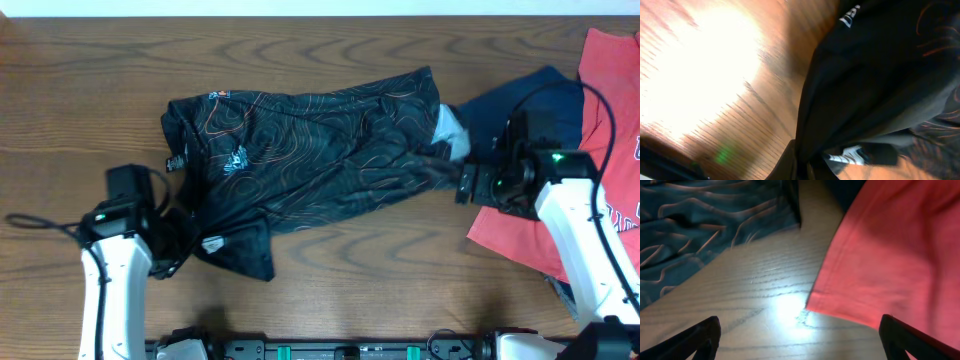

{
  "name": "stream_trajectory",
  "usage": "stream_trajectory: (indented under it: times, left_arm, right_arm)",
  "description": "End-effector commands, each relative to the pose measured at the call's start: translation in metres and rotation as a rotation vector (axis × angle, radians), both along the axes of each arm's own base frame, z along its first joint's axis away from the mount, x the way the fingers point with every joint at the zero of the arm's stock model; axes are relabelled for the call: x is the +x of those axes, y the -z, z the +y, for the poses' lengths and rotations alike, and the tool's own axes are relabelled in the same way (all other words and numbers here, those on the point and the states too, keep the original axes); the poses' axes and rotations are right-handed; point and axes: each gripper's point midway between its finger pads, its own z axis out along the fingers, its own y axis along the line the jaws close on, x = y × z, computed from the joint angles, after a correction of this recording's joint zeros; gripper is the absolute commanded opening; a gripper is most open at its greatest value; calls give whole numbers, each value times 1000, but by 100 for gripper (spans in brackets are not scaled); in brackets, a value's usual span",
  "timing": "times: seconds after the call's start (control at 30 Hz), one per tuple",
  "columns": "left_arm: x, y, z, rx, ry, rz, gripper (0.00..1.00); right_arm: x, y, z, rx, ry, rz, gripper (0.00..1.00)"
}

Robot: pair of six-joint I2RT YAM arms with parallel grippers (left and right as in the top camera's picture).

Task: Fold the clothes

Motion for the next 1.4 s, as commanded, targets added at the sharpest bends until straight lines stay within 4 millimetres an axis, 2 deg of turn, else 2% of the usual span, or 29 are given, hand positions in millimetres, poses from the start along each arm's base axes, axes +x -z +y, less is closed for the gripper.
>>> stream_trajectory:
  times: [0.0, 0.17, 0.3, 0.4, 0.53, 0.6, 0.7, 0.8, 0.9, 1.03, 1.13, 1.3, 1.33, 1.37]
  left_arm:
    - [4, -5, 5, -10, 51, -30, 6]
    - [0, -2, 17, 59, 60, -4, 6]
    - [1, -3, 18, 62, 57, -9, 6]
    - [1, -2, 17, 61, 57, -7, 6]
    - [-5, -1, 17, 61, 66, 18, 6]
    - [-13, -1, 23, 92, 67, 53, 6]
    - [-21, 0, 37, 118, 11, 79, 6]
    - [-20, -1, 48, 107, -55, 55, 6]
    - [-15, -2, 48, 77, -80, 22, 6]
    - [-15, -1, 48, 76, -80, 22, 6]
    - [-15, -2, 48, 77, -80, 22, 6]
    - [-15, -2, 48, 77, -80, 22, 6]
    - [-15, -2, 48, 77, -80, 22, 6]
    - [-15, -2, 48, 77, -80, 22, 6]
  right_arm:
    - [-8, 17, 13, 89, 9, 22, 99]
    - [-1, 37, 36, 212, -27, -46, 98]
    - [3, 44, 56, 311, -69, -93, 89]
    - [23, 40, 62, 302, -108, -195, 74]
    - [54, 24, 76, 263, -236, -359, 66]
    - [58, 23, 83, 238, -266, -378, 70]
    - [56, 31, 96, 212, -305, -355, 73]
    - [56, 43, 96, 125, -316, -337, 79]
    - [63, 52, 94, 44, -318, -344, 79]
    - [74, 65, 104, 53, -344, -364, 78]
    - [73, 78, 108, 59, -355, -339, 77]
    - [74, 94, 105, 38, -348, -313, 71]
    - [76, 94, 105, 38, -347, -321, 66]
    - [78, 93, 106, 39, -347, -331, 56]
